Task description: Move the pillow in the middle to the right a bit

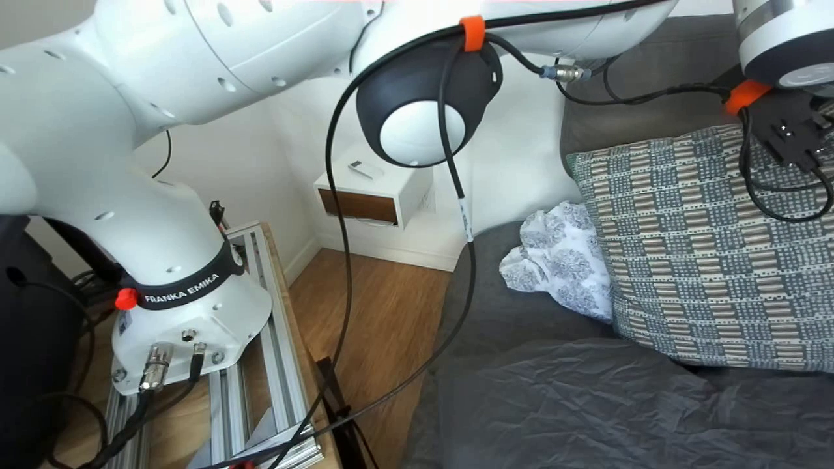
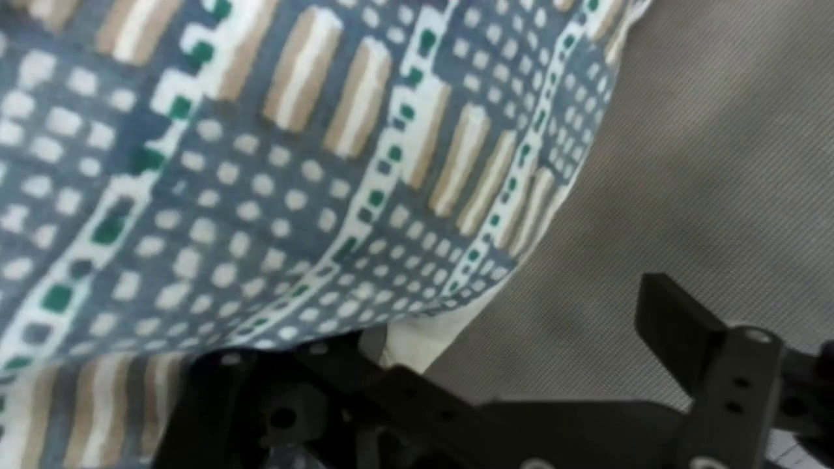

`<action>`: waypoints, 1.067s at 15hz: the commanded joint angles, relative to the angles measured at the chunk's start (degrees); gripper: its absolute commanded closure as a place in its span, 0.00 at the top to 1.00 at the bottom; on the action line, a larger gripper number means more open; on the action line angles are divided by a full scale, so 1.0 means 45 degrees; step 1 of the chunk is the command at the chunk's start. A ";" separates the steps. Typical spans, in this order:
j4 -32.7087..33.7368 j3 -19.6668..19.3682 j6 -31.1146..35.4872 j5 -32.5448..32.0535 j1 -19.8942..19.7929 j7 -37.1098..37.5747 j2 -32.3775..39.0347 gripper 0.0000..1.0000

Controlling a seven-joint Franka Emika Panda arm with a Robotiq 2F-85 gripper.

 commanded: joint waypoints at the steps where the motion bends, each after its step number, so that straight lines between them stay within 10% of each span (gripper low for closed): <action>1: 0.0401 0.0358 0.0060 0.0013 0.0292 -0.0566 0.0139 1.00; 6: 0.0284 -0.0038 -0.0367 -0.0477 0.0809 -0.0072 -0.0976 1.00; 16: -0.0169 -0.3570 -0.1774 -0.3415 0.1949 0.4729 -0.2720 1.00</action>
